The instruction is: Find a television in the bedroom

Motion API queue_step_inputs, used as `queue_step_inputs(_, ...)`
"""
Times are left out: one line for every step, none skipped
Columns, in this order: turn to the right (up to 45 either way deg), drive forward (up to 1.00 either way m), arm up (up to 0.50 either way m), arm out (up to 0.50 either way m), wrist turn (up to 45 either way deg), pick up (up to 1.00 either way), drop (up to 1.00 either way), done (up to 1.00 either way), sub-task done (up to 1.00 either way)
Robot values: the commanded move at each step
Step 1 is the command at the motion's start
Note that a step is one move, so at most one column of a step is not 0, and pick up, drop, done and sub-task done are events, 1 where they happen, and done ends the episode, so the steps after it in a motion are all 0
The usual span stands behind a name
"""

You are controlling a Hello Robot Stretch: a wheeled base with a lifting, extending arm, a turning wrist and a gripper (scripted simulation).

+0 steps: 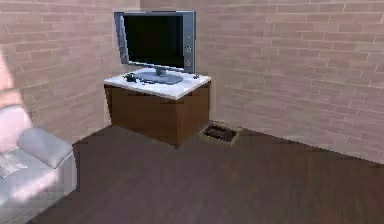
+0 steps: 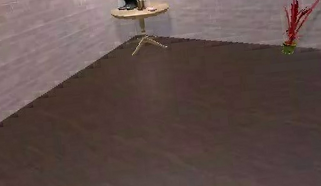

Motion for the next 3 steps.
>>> queue_step_inputs(-45.0, 0.00, 0.00, 0.00, 0.0, 0.00, 0.00, 0.00, 0.00)
queue_step_inputs(-45.0, 0.00, 0.00, 0.00, 0.0, 0.00, 0.00, 0.00, 0.00)
queue_step_inputs(-15.0, 0.00, 0.00, 0.00, 0.0, 0.00, 0.00, 0.00, 0.00)
